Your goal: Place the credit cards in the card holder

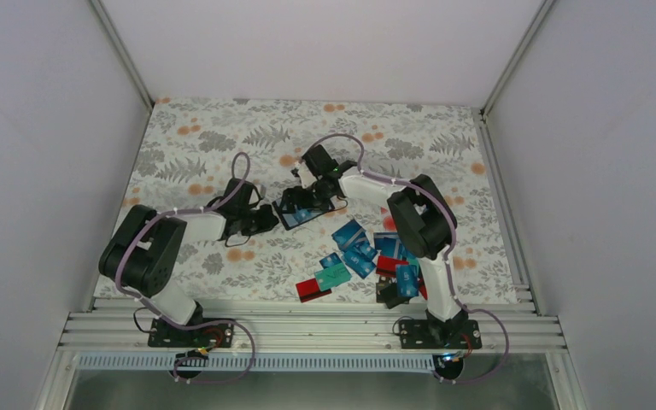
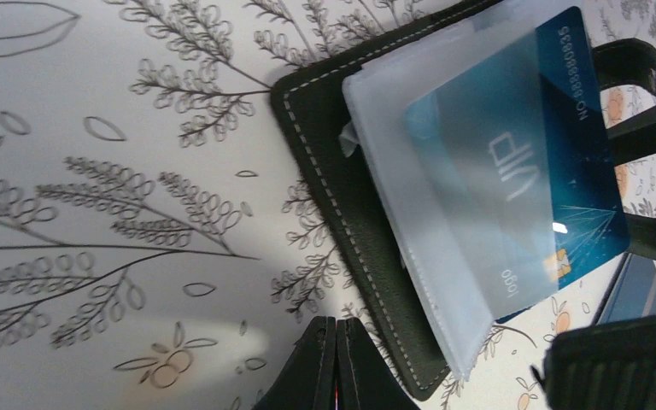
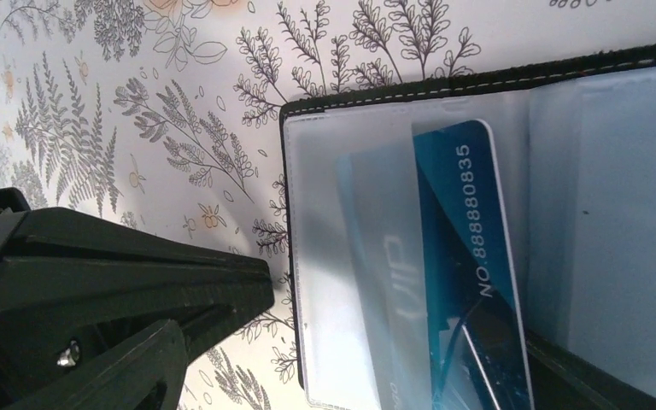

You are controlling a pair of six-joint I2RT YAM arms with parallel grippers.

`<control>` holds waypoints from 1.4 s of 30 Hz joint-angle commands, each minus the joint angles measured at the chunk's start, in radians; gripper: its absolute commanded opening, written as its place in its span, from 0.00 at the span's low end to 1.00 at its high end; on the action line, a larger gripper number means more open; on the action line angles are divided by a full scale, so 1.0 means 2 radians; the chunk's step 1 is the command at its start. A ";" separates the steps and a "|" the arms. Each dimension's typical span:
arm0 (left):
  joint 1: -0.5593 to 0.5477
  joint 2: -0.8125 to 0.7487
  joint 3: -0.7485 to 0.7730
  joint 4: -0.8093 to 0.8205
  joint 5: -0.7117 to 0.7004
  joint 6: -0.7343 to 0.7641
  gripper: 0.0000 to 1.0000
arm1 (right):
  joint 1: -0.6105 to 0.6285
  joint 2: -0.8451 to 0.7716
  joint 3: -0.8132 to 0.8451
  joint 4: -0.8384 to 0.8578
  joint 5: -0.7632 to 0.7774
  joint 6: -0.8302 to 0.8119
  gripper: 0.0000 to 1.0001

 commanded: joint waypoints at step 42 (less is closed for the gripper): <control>-0.014 0.024 0.006 -0.048 -0.020 -0.002 0.02 | -0.063 -0.019 -0.021 -0.018 -0.063 -0.076 0.36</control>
